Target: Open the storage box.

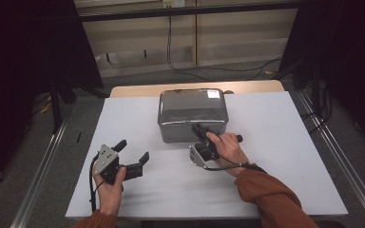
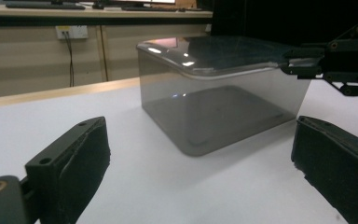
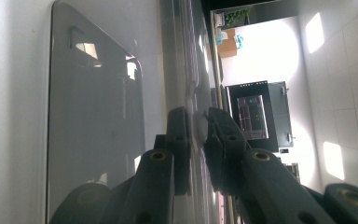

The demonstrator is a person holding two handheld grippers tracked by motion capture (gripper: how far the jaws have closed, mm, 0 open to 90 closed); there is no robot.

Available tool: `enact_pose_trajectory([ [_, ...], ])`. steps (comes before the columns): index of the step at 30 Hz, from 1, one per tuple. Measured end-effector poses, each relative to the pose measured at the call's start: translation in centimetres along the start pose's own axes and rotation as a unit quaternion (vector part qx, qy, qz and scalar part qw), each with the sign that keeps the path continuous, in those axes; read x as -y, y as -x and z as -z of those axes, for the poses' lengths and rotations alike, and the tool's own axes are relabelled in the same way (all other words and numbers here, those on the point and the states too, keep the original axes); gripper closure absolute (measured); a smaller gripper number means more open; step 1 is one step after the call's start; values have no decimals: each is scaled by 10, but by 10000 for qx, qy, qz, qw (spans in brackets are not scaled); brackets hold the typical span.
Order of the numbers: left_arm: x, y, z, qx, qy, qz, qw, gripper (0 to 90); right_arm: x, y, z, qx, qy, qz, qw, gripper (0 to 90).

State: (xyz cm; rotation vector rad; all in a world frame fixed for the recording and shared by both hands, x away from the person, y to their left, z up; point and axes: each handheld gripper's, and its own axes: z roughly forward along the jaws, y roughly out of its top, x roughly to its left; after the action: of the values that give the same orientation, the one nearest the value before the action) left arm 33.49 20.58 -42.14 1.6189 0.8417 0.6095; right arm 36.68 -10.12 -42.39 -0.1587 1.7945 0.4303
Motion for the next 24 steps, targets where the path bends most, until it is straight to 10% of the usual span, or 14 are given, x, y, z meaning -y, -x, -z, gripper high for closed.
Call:
enact_pose_trajectory([
  [24, -18, -11, -58, 237, 115, -217, 9994, 14, -1, 10, 0, 139, 63, -33, 9999, 799],
])
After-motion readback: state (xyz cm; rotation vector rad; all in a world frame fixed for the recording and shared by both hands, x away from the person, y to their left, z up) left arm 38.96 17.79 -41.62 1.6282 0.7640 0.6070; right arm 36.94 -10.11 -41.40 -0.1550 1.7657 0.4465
